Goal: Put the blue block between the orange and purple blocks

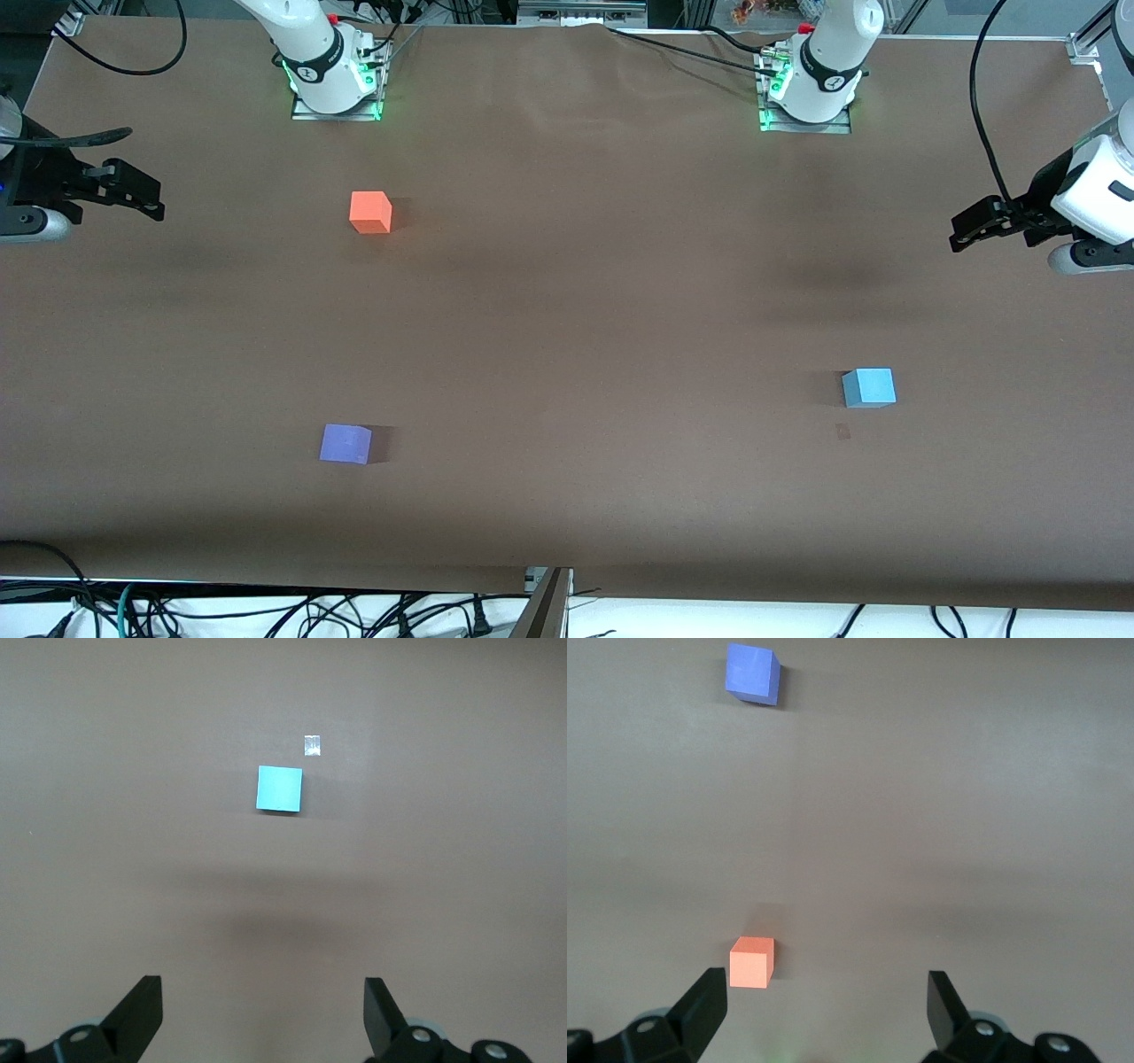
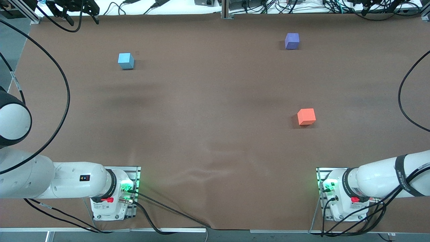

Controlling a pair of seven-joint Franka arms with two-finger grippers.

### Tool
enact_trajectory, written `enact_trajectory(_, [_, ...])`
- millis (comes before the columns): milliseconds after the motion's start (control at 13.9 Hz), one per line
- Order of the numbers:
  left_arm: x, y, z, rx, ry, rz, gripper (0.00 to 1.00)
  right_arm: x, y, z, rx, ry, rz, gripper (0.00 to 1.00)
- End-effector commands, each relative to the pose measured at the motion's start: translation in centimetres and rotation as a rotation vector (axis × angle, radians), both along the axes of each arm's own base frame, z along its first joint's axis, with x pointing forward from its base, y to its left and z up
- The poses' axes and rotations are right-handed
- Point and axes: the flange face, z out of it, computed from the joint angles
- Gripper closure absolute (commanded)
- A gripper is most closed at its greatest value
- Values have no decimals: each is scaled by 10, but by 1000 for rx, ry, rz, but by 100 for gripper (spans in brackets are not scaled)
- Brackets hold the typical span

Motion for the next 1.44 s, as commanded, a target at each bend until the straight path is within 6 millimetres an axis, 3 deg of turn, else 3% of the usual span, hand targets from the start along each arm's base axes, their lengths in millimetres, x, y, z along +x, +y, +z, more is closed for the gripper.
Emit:
enact_trajectory(0, [-3,9,8,-36,-4,13,0,2,-1,5,21,-9,17,0])
enact_trajectory(1364, [-2,7,4,-24,14,5,0,2,-1,5,44,-10,11,0])
